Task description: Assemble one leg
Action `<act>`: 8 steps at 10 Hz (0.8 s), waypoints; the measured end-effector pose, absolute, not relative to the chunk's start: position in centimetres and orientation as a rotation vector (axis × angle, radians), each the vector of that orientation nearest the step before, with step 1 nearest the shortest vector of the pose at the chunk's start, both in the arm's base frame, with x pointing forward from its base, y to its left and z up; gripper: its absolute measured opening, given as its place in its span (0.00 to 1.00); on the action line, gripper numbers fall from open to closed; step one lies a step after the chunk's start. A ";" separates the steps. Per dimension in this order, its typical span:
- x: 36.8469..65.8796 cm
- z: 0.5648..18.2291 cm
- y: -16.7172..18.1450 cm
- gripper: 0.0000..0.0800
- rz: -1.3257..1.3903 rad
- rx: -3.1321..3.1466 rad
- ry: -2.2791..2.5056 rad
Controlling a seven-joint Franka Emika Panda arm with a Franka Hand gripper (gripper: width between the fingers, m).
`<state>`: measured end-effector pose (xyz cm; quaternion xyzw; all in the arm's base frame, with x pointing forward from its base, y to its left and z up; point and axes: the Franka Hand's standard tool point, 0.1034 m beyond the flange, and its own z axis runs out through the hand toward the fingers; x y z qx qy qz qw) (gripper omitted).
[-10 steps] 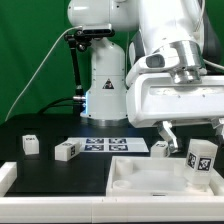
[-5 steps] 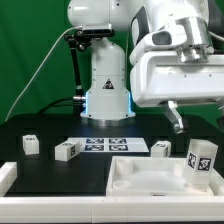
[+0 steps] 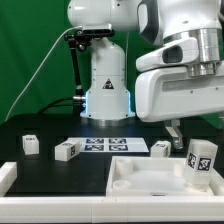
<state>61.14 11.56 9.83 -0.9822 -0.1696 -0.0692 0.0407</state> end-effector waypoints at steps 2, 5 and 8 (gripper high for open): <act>61.0 9.2 10.9 0.81 0.034 -3.006 -0.520; 61.8 9.3 11.0 0.81 -0.001 -3.005 -0.519; 61.8 8.5 11.5 0.81 -0.079 -3.033 -0.349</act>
Offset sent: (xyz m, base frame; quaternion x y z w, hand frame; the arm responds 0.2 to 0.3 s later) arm 0.0000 0.0000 0.0000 0.0000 0.0000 0.0000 1.0000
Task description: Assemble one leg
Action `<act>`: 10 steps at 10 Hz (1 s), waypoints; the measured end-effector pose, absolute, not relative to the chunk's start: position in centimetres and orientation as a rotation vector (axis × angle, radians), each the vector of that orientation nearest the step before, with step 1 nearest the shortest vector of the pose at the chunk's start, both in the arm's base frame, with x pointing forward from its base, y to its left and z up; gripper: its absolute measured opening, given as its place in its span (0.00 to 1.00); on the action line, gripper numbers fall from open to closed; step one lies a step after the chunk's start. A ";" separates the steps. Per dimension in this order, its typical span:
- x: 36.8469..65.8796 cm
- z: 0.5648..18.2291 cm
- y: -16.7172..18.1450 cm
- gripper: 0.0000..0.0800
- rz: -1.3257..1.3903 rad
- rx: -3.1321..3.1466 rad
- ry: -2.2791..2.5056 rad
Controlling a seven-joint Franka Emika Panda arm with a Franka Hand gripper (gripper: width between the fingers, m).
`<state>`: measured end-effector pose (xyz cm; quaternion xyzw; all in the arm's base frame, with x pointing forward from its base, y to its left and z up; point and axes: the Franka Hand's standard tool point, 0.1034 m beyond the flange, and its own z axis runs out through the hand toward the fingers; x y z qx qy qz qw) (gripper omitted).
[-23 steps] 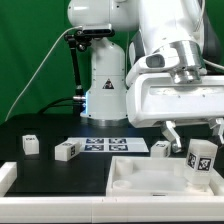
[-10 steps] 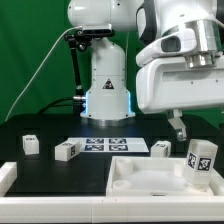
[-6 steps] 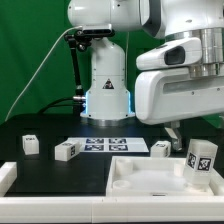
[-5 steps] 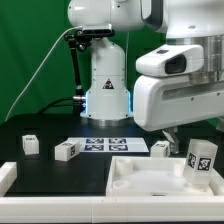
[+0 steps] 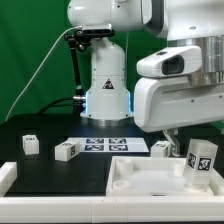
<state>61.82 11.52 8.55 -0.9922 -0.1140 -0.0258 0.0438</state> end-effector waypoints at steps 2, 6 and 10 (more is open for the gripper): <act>61.9 8.5 11.4 0.81 -0.092 -3.033 -0.347; 61.8 8.5 11.5 0.47 -0.091 -3.032 -0.347; 61.8 8.5 11.5 0.36 -0.090 -3.033 -0.326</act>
Offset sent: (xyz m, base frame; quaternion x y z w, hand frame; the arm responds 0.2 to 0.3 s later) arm 0.0010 0.0025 0.0022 -0.0041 -0.0124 -0.0083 0.9999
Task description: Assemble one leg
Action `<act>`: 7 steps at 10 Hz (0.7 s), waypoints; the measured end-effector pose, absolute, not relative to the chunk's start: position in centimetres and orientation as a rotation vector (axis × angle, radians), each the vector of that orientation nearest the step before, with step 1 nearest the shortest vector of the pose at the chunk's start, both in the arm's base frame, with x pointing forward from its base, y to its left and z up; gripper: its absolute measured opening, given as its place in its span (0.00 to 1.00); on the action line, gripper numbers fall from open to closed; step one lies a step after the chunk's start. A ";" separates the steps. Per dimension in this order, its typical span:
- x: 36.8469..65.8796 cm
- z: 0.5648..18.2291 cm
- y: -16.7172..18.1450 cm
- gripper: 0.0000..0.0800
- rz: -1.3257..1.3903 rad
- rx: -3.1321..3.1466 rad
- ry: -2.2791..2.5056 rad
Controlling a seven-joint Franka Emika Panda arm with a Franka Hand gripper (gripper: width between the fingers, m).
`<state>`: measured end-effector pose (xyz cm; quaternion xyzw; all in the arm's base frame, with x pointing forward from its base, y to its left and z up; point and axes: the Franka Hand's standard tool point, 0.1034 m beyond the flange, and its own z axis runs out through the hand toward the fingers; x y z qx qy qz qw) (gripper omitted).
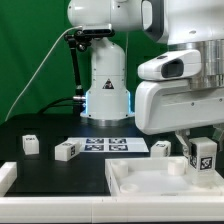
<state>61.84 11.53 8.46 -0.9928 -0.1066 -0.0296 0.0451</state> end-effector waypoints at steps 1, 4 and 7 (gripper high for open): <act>61.8 8.4 11.5 0.36 -0.088 -3.032 -0.322; 62.1 8.4 11.6 0.36 -0.117 -3.029 0.055; 62.1 8.3 11.2 0.36 -0.135 -2.956 0.581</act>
Offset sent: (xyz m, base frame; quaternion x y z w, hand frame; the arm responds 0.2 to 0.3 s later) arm -0.0099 0.0042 -0.0088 0.0144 0.0106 0.2124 0.9770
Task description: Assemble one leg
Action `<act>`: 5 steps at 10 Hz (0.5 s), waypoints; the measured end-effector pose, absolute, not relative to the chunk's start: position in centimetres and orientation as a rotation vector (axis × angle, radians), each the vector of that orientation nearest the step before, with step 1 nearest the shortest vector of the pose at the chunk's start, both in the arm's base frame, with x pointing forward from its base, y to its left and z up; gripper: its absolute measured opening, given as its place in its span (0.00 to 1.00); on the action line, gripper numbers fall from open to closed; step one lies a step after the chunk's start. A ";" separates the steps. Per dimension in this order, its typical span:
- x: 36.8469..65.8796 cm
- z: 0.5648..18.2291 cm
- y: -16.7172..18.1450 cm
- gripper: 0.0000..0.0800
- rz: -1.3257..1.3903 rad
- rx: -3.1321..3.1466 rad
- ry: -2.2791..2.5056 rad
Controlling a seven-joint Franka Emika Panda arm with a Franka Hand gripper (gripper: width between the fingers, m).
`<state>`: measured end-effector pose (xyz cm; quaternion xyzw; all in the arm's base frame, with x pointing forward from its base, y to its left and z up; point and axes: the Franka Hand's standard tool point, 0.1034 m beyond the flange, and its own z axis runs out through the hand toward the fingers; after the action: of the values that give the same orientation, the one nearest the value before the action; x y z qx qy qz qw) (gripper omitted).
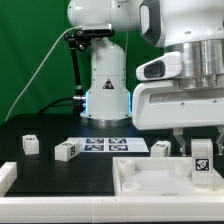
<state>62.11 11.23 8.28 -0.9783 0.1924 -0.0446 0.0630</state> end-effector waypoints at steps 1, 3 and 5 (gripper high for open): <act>62.2 8.3 11.1 0.37 -0.141 -2.901 0.798; 62.2 8.2 11.4 0.37 -0.128 -2.770 1.177; 61.9 8.2 11.9 0.37 -0.096 -2.641 1.451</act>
Offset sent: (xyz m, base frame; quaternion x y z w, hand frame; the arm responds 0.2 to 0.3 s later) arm -0.0077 0.0276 -0.0108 -0.0216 -0.0001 0.3372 0.9412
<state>61.88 11.95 8.15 -0.8743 0.4803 -0.0318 0.0631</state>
